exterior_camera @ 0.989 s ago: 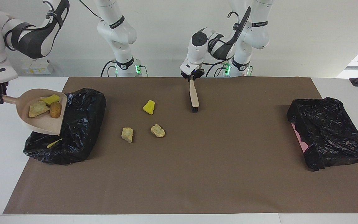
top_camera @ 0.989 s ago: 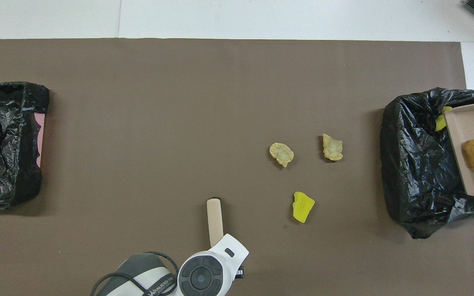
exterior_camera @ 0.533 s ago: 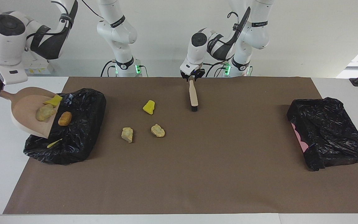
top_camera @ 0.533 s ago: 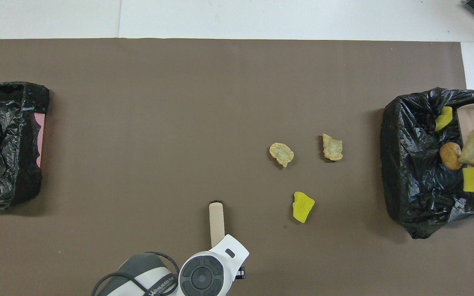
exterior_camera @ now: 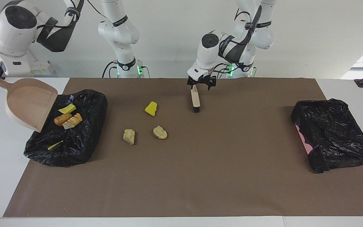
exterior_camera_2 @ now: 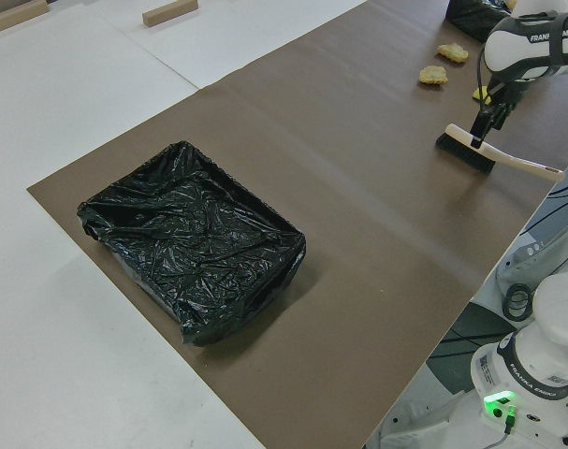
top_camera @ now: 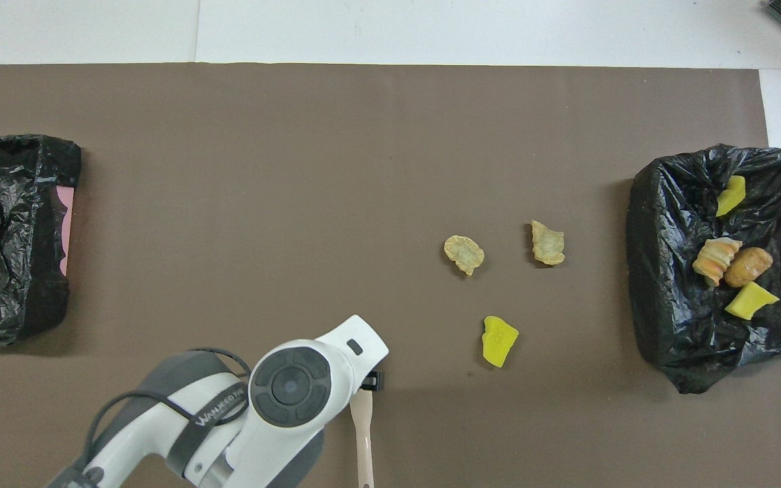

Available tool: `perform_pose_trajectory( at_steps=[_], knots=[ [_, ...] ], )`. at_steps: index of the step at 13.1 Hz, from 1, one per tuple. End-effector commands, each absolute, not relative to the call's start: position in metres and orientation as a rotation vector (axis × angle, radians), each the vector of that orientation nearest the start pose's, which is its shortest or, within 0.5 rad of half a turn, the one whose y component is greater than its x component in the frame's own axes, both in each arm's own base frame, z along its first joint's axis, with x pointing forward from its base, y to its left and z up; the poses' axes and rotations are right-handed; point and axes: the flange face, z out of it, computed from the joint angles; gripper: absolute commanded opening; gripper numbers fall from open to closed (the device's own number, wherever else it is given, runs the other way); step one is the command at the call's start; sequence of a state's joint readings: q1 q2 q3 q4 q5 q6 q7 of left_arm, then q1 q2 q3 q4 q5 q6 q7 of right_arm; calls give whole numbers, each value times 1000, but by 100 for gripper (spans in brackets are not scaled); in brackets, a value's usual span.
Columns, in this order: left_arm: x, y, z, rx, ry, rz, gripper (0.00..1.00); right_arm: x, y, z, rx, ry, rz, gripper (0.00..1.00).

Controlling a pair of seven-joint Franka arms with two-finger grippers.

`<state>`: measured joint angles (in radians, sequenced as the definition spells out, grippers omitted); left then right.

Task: Sweep and dump trash in bin
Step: 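Bring the empty dustpan back over the table with the right gripper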

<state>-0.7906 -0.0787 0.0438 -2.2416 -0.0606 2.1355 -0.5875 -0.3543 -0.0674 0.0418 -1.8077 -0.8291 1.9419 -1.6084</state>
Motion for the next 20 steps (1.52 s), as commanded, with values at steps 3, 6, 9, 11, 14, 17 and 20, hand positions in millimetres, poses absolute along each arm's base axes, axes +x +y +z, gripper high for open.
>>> perform_pose_trajectory(
  at_steps=[3, 6, 9, 11, 14, 17, 20],
  knots=[
    [482, -313, 456, -3090, 279, -135, 100, 523, -191, 599, 1883, 1795, -506, 0],
    [527, -246, 515, -3071, 346, -155, 100, 537, -141, 571, 2045, 1894, -358, 0],
    [545, -174, 567, -3066, 288, -153, 100, 547, -76, 545, 2253, 1835, -251, 0],
    [540, -120, 595, -3059, 320, -158, 100, 551, -17, 524, 2408, 1728, -241, 0],
    [528, -70, 611, -3062, 307, -85, 100, 559, 48, 492, 2585, 1569, -231, 0],
    [534, -41, 635, -3062, 281, -130, 100, 565, 99, 462, 2781, 1273, -211, 0],
    [533, -12, 653, -3076, 328, -95, 100, 565, 158, 443, 3001, 837, -166, 0]
  ],
)
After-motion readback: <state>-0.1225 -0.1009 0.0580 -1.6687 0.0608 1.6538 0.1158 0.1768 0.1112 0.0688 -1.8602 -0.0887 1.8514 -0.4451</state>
